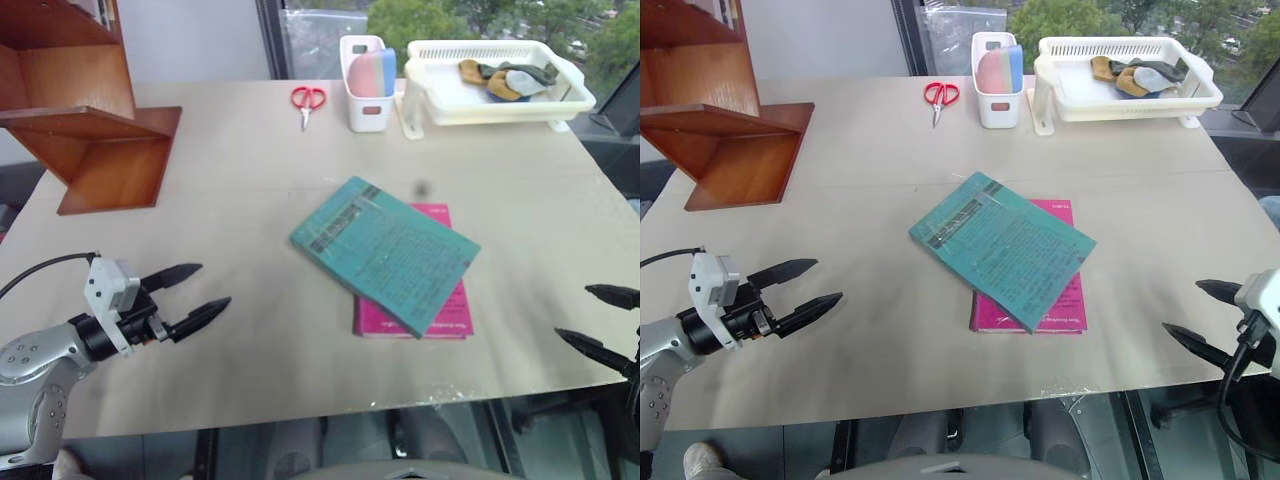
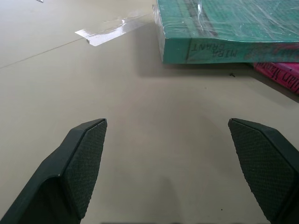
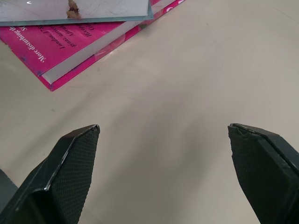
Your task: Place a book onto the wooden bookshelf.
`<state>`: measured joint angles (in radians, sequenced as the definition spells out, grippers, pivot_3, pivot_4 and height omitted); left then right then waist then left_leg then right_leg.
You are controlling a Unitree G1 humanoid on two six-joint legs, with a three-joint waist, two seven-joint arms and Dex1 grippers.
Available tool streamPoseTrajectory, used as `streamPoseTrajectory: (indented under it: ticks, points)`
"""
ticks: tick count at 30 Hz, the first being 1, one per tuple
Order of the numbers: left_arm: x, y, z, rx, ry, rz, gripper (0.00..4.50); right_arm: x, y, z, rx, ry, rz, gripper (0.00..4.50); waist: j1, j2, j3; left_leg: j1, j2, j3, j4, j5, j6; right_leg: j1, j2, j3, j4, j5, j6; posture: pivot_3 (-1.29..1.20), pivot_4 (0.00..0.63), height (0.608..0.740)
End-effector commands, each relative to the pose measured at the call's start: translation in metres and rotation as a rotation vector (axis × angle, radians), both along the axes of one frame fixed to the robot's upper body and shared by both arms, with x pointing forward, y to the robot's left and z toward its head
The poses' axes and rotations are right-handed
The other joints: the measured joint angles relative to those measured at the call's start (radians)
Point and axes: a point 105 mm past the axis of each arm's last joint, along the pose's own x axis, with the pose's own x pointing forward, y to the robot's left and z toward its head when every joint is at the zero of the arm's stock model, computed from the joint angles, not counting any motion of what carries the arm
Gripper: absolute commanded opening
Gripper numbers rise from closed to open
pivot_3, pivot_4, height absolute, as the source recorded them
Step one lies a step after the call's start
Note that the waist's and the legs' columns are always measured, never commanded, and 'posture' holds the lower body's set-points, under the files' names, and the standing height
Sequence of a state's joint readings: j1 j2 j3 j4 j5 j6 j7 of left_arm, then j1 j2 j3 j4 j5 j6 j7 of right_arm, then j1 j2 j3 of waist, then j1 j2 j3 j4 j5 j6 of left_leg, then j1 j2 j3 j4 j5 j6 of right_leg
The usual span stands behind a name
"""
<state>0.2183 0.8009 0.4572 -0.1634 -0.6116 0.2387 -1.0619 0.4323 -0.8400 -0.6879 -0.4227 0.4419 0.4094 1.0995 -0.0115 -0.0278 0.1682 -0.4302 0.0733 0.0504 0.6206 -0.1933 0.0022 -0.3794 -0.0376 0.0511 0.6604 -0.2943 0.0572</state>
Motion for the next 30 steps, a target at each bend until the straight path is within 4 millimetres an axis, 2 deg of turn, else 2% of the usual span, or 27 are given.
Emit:
streamPoseTrajectory:
  ticks: [1,5,14,16,20,24,30]
  points:
    - [-0.001,-0.008,0.016,0.01,-0.039,-0.058,4.47,0.005,0.0,0.014,-0.022,-0.063,-0.007,4.5,0.0,0.0,0.0,0.0,0.0,0.0,0.0,0.0,0.0,0.0,0.0,0.0,0.0,0.0,0.0,0.0,0.15,0.74]
    - [0.002,-0.021,0.028,-0.005,-0.066,-0.125,4.47,0.017,0.007,0.019,-0.011,-0.105,-0.022,4.5,0.0,0.0,0.0,0.0,0.0,0.0,0.002,0.0,0.0,0.0,0.0,0.0,0.001,0.0,-0.001,0.0,0.15,0.74]
    - [0.002,-0.03,0.025,-0.014,-0.042,-0.155,4.47,0.019,0.015,0.024,-0.01,-0.121,-0.007,4.5,-0.001,0.0,0.0,0.0,0.0,0.0,0.003,0.0,0.0,0.0,0.001,0.0,0.001,0.0,0.001,0.0,0.15,0.74]
    - [0.002,-0.034,0.024,-0.033,-0.023,-0.159,4.47,0.017,0.022,0.027,0.009,-0.142,0.028,4.5,-0.001,0.0,0.0,0.0,0.0,0.0,0.003,0.0,0.0,0.0,0.001,0.0,0.001,0.0,0.001,0.0,0.15,0.74]
    - [0.0,-0.054,0.023,-0.194,0.092,-0.161,4.47,0.005,0.062,0.046,0.1,-0.266,0.215,4.5,-0.001,0.001,0.0,0.0,0.001,-0.001,0.003,0.0,0.0,0.001,0.002,0.0,0.002,0.0,0.001,0.0,0.15,0.74]
    - [0.0,-0.08,0.016,-0.317,0.264,-0.15,4.47,-0.006,0.093,0.045,0.149,-0.285,0.337,4.5,0.0,0.0,-0.001,0.0,0.001,-0.002,0.004,0.0,0.0,0.001,0.002,0.0,0.003,0.001,0.001,0.0,0.15,0.74]
    - [0.0,-0.113,0.005,-0.537,0.565,-0.162,4.47,-0.013,0.128,0.047,0.222,-0.305,0.478,4.5,-0.001,0.0,-0.001,-0.001,0.001,-0.004,0.01,0.0,0.0,0.002,0.002,-0.001,0.006,0.001,0.002,0.0,0.15,0.74]
